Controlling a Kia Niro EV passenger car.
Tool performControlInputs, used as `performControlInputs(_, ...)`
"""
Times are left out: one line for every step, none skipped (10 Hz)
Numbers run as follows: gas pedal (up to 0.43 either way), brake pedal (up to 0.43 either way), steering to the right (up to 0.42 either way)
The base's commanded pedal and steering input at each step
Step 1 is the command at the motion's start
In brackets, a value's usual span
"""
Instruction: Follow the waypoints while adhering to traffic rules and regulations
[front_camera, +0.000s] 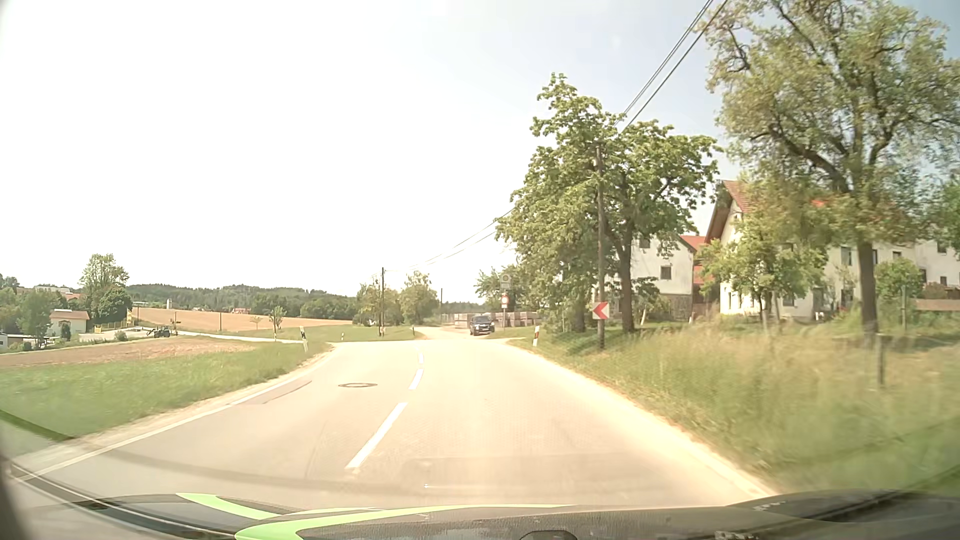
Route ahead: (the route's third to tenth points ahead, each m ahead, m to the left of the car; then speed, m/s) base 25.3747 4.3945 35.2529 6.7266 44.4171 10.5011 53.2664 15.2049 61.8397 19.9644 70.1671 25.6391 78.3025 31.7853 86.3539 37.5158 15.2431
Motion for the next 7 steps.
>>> performControlInputs(0.000, 0.116, -0.028)
performControlInputs(0.000, 0.165, -0.031)
performControlInputs(0.000, 0.165, -0.035)
performControlInputs(0.000, 0.183, -0.038)
performControlInputs(0.000, 0.195, -0.039)
performControlInputs(0.000, 0.189, -0.039)
performControlInputs(0.000, 0.183, -0.040)
